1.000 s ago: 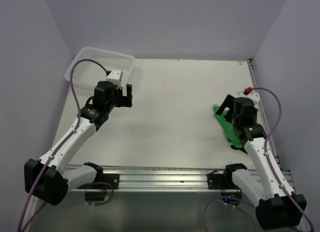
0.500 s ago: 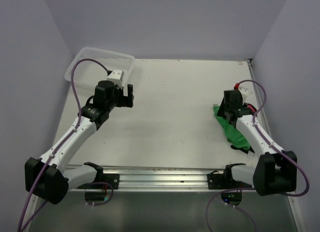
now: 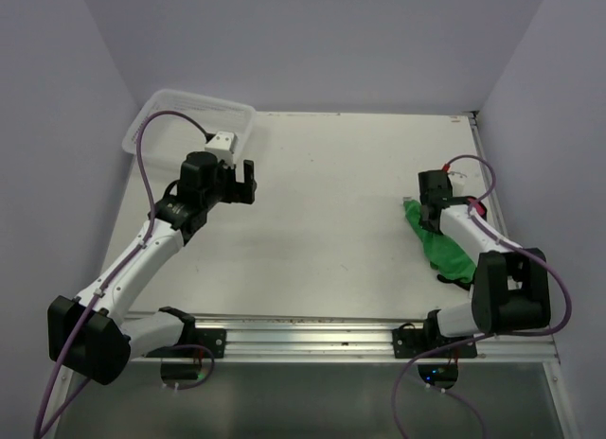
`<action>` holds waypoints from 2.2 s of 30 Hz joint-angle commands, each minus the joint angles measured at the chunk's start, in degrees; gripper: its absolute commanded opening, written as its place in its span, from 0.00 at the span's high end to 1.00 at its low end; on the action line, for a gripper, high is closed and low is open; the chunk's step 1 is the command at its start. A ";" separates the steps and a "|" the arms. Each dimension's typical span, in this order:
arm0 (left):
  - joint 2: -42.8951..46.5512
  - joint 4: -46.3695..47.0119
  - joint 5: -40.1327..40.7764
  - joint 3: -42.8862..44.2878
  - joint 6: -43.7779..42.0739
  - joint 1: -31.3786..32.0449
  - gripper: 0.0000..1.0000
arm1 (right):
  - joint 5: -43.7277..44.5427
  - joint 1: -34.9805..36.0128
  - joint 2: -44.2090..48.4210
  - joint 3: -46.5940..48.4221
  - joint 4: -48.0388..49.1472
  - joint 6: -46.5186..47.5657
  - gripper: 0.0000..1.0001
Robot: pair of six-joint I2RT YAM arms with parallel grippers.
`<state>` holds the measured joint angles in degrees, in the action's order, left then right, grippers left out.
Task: Roll the towels
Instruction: Move the towel to the center of the board
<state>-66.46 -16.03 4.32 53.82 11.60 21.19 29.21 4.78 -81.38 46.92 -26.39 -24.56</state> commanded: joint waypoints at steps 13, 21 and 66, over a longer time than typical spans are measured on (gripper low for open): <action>0.19 -0.32 -1.07 2.51 1.24 0.17 0.00 | -0.39 -0.12 12.38 10.99 -8.74 -0.76 1.00; 1.24 0.21 -1.33 2.16 1.24 0.25 0.00 | -7.66 0.06 16.34 25.24 -14.66 0.03 1.00; 1.24 0.56 -1.85 1.99 1.24 0.25 0.00 | -29.22 33.20 -10.48 35.27 3.64 7.07 0.50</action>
<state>-66.30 -16.01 3.11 53.91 12.03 21.19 -5.21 40.21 -97.38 82.26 -23.24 -17.98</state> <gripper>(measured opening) 0.996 0.500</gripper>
